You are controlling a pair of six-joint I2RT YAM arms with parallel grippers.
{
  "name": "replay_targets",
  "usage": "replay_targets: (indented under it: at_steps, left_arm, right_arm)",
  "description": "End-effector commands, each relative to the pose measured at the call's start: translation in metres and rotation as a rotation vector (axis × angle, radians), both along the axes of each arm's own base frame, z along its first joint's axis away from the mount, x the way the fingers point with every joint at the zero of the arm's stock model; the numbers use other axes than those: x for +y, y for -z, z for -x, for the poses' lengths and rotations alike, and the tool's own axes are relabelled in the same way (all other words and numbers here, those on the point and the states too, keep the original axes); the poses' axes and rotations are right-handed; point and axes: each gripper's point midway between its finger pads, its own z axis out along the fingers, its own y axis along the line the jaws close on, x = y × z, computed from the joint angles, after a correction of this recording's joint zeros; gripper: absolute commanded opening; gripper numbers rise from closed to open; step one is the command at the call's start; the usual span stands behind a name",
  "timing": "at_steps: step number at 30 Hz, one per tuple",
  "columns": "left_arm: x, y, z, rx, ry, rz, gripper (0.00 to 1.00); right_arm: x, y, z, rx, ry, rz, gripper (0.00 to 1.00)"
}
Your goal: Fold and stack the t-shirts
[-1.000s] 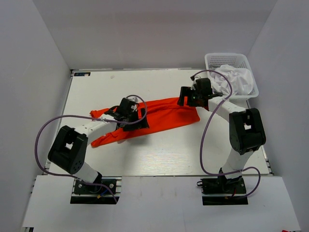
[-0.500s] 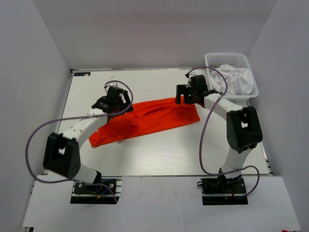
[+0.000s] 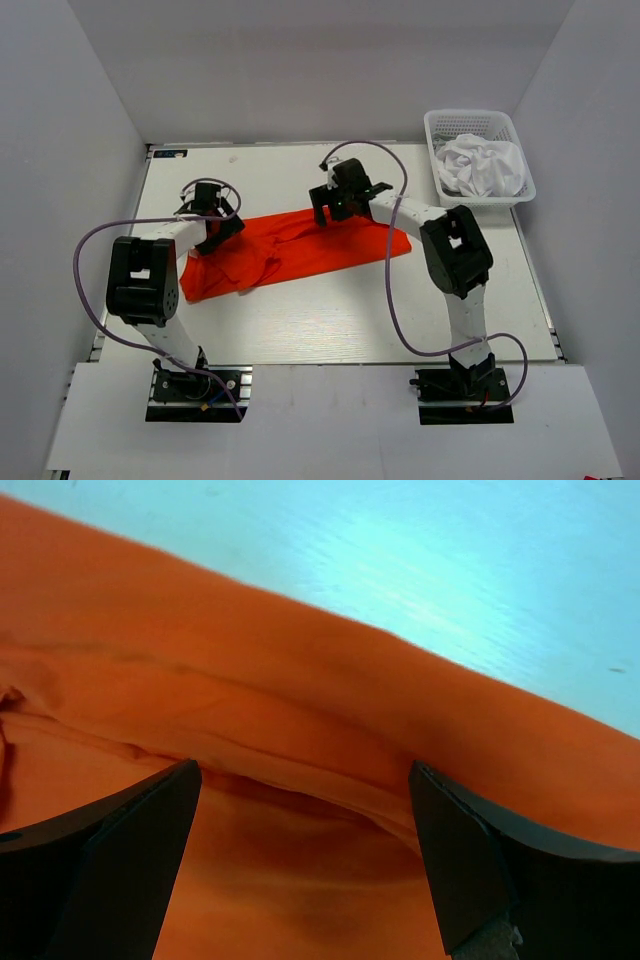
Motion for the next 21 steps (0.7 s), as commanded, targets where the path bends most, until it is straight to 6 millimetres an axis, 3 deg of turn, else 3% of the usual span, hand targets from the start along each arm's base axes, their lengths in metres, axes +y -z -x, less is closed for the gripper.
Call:
replay_targets:
  at_steps: [1, 5, 10, 11, 12, 16, 21]
  left_arm:
    - [-0.006, 0.021, 0.010, 0.034, 0.006, 0.098, 1.00]
    - [0.003, 0.029, 0.014, 0.048, 0.000, 0.116, 1.00]
    - [0.009, 0.028, 0.011, 0.031, -0.004, 0.121, 1.00]
    - [0.010, 0.027, 0.011, 0.031, -0.006, 0.133, 1.00]
    - [0.008, 0.023, 0.004, 0.009, 0.001, 0.141, 1.00]
    - [0.007, 0.017, -0.005, -0.014, 0.017, 0.161, 1.00]
    - [-0.001, -0.009, -0.030, -0.087, 0.112, 0.170, 1.00]
  right_arm:
    - [0.016, -0.007, 0.000, -0.023, -0.026, 0.003, 0.90]
    - [0.017, 0.011, 0.014, 0.024, 0.000, 0.021, 0.90]
    - [-0.017, 0.018, 0.034, 0.009, 0.109, 0.104, 0.90]
    - [-0.019, 0.000, 0.034, -0.025, 0.116, 0.084, 0.90]
    - [-0.031, 0.015, 0.046, 0.004, 0.130, 0.119, 0.90]
    - [-0.047, 0.008, 0.060, 0.005, 0.160, 0.113, 0.90]
    - [-0.057, -0.017, 0.051, -0.065, 0.203, 0.121, 0.90]
